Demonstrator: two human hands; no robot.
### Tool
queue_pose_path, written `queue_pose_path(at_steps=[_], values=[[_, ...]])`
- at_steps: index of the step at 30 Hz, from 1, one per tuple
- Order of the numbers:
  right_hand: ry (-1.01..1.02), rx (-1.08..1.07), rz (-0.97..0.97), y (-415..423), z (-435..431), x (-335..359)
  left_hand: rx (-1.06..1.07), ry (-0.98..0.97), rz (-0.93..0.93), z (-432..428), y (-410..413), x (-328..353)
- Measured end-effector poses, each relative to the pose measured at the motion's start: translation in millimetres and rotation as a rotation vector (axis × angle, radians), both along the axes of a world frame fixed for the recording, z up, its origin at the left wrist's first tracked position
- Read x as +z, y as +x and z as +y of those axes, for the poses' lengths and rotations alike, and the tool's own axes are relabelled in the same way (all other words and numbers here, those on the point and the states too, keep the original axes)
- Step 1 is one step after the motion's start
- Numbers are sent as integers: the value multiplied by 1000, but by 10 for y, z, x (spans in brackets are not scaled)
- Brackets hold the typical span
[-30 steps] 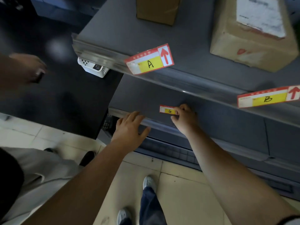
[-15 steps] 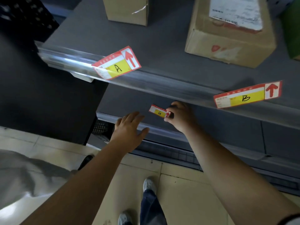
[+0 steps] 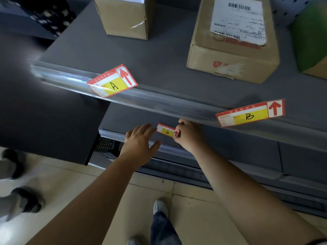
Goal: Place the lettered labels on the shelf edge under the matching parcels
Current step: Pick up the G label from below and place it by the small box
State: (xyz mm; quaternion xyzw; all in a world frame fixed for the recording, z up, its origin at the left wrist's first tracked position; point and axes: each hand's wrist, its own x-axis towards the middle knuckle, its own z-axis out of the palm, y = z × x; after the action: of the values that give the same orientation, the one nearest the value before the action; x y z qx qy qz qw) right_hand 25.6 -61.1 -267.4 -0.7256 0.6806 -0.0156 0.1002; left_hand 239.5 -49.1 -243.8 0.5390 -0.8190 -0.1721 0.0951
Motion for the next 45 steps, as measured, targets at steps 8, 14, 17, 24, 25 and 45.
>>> queue_pose_path(at_steps=[8, 14, 17, 24, 25, 45], values=[[-21, -34, -146, 15, 20, 12, 8, -11, 31, 9, -1, -44], [6, -123, -324, 24, 8, -5, 21, -20, -2, -61, 40, -75], [40, -202, -478, -11, -5, -8, 17, -30, -4, -75, 21, -62], [89, -349, -787, -54, 16, 132, -34, -91, -15, -114, -33, 29], [99, -362, -826, -55, 37, 183, -39, -96, -21, -110, -43, 50], [-226, -55, -210, 283, 1632, 1363, -199, -344, 44, 876, 141, 940]])
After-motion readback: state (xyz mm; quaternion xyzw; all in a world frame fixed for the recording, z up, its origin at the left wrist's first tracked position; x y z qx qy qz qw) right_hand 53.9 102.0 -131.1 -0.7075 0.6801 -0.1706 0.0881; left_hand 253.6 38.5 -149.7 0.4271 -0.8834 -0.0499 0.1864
